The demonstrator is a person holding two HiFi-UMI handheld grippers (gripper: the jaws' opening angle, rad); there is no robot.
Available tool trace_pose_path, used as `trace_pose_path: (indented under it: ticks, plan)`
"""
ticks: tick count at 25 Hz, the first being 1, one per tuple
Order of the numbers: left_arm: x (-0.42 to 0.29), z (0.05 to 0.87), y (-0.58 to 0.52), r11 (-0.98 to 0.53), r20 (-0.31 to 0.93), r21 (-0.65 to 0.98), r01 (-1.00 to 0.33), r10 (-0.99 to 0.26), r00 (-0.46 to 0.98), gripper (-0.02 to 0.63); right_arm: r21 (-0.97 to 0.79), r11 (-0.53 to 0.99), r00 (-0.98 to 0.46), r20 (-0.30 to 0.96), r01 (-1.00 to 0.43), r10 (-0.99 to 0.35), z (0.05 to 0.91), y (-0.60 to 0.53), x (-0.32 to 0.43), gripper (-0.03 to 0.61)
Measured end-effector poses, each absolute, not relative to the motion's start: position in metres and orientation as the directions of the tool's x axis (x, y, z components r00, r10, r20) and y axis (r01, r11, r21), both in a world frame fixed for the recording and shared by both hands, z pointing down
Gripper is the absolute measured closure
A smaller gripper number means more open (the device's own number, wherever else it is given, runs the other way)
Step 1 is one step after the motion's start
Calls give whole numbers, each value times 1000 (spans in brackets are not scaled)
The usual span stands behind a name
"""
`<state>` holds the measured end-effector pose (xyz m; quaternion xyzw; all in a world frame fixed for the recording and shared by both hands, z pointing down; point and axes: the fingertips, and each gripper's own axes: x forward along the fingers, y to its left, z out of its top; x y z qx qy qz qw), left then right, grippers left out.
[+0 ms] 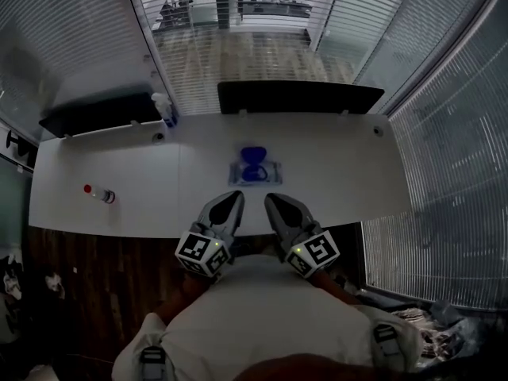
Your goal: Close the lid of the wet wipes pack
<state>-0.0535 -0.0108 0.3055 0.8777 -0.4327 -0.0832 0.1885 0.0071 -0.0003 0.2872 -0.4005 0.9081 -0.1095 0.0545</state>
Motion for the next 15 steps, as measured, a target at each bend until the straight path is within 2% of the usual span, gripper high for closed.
trace_pose_path:
  ticks: [15]
  plan:
    - [-27, 305, -48, -557, 21, 394, -731, -790, 613, 611, -250, 646, -668, 7, -721, -744, 298, -36, 34, 580]
